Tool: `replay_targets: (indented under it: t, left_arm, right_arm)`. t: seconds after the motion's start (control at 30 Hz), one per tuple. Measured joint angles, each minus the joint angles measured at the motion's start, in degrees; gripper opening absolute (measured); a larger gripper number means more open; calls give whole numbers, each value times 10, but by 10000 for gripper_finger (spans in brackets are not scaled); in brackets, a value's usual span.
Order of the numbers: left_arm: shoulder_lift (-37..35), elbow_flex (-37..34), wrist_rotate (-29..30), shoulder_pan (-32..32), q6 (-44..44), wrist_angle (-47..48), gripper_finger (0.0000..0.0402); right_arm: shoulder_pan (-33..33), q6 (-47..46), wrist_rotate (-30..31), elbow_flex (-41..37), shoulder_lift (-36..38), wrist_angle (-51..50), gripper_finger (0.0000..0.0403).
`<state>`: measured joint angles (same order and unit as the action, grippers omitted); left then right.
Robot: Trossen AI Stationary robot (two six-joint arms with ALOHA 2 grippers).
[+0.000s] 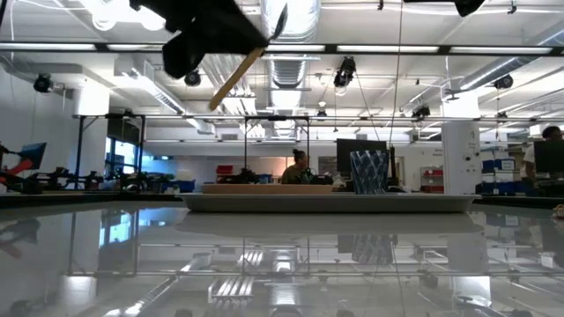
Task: Pick and place plate/cup/fork/spoon on tray
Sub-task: Put the yellow spoon on the gray serving tray in between the orange plate and pink fork
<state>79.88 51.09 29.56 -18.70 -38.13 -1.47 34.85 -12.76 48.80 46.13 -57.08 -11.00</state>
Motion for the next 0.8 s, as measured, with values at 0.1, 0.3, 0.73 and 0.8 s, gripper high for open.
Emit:
replay_targets:
  t: [0.1, 0.3, 0.73, 0.8]
  left_arm:
    - [0, 0, 29, 6, 45, -62, 18]
    - [0, -5, 98, 15, 141, -158, 18]
    - [83, -4, 118, 21, 315, -424, 18]
    - [87, -5, 115, 21, 315, -433, 18]
  right_arm:
    - [0, 12, 39, -3, -1, 12, 129]
    - [-9, 83, 114, -7, -44, 65, 193]
    - [-89, 201, 16, -8, -163, 330, 215]
    - [-103, 182, 7, -8, -170, 331, 215]
